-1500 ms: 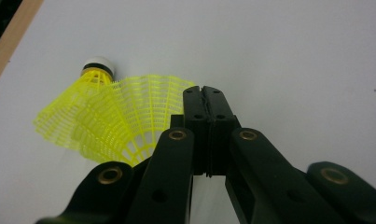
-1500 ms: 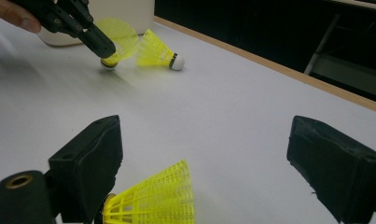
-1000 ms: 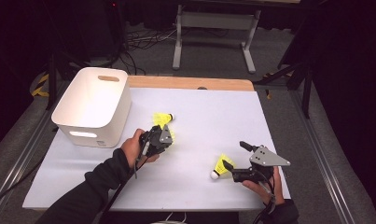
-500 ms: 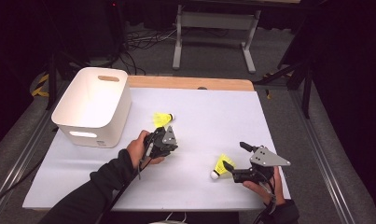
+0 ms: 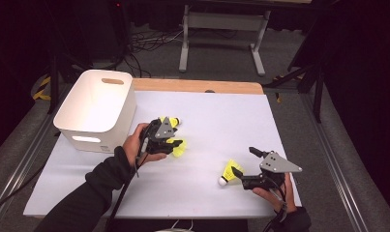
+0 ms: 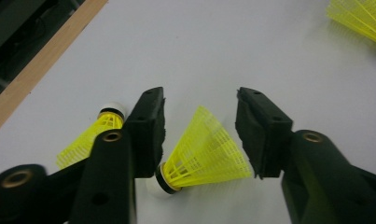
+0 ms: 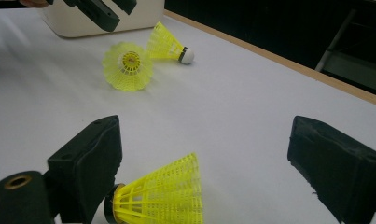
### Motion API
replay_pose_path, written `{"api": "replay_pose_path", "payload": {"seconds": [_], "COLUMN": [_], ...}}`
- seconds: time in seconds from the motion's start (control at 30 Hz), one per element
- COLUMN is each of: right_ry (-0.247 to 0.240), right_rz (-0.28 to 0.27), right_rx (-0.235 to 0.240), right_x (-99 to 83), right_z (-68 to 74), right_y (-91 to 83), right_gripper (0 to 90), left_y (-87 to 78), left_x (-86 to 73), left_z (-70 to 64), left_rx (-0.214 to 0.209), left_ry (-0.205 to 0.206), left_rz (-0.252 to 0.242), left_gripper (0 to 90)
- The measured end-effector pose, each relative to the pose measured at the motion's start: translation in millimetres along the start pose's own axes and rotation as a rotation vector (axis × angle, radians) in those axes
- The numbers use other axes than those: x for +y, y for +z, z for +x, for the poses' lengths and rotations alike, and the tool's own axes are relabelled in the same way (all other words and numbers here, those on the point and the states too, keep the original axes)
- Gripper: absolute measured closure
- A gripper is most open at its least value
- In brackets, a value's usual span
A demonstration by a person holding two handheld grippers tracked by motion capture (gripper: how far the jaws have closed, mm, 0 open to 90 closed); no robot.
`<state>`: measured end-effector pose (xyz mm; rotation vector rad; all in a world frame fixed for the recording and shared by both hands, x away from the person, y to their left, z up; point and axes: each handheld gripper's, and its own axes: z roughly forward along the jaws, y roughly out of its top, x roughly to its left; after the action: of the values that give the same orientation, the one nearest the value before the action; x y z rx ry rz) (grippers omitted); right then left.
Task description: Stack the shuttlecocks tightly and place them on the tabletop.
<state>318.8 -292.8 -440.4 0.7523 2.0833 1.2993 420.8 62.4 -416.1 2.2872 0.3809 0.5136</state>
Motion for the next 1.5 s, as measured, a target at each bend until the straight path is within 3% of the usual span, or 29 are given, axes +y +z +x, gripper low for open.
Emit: {"api": "replay_pose_path", "payload": {"seconds": [0.03, 0.07, 0.1, 0.17, 0.23, 0.3, 0.43, 0.57, 0.7, 0.87, 0.97, 1.1, 1.27, 1.37, 1.5], "right_ry": [0.001, 0.001, 0.0, -0.001, 0.001, 0.002, 0.003, 0.002, 0.001, -0.003, -0.006, -0.006, -0.006, -0.006, -0.006], "right_rz": [0.0, 0.002, 0.002, 0.003, 0.004, 0.008, 0.01, 0.014, 0.015, 0.022, 0.021, 0.024, 0.024, 0.022, 0.024], "right_rx": [0.001, 0.002, 0.002, 0.005, 0.004, 0.004, -0.002, -0.004, -0.006, -0.003, -0.001, 0.003, 0.009, 0.009, 0.013], "right_x": [0.0, -0.1, -0.1, -0.2, -0.7, -1.1, -1.0, -1.5, -1.5, -1.2, -0.4, -0.5, -1.2, -1.2, -1.3], "right_z": [0.0, 0.1, 0.2, 0.2, -0.6, -1.1, -1.3, -1.9, -2.6, -1.4, -0.5, -0.3, -0.7, -0.6, -0.7], "right_y": [0.0, 0.2, 0.2, 0.3, 0.7, 1.0, 0.6, 0.3, -0.4, 1.1, 1.0, 2.0, 1.9, 1.1, 1.5], "right_gripper": [11.0, 11.0, 11.0, 11.0, 11.1, 11.1, 11.2, 11.4, 11.6, 11.7, 11.8, 11.7, 11.7, 11.7, 11.7], "left_y": [5.5, 9.3, 16.2, 27.0, 41.2, 50.6, 58.3, 51.1, 39.1, 27.0, 30.8, 38.2, 46.6, 48.6, 48.8], "left_x": [0.2, -0.2, -0.3, 0.5, 1.7, 3.2, 5.6, 5.8, 3.1, -2.0, -4.3, -3.4, -1.4, -0.4, -0.1], "left_z": [3.7, 5.1, 7.4, 8.5, 9.6, 12.2, 15.1, 15.7, 20.4, 28.9, 32.6, 31.1, 30.7, 31.1, 34.2], "left_rx": [0.011, -0.002, -0.044, -0.051, -0.052, -0.069, -0.07, -0.065, -0.027, 0.021, 0.019, 0.022, 0.005, 0.033, 0.004], "left_ry": [0.006, 0.002, -0.009, -0.009, -0.004, -0.024, -0.035, -0.053, -0.078, -0.118, -0.122, -0.097, -0.116, -0.123, -0.14], "left_rz": [0.031, 0.035, 0.056, 0.09, 0.124, 0.151, 0.164, 0.198, 0.229, 0.232, 0.213, 0.215, 0.204, 0.204, 0.192], "left_gripper": [47.3, 43.6, 43.0, 41.5, 42.9, 43.9, 58.2, 80.3, 88.3, 88.9, 88.5, 88.0, 83.1, 78.3, 74.8]}}
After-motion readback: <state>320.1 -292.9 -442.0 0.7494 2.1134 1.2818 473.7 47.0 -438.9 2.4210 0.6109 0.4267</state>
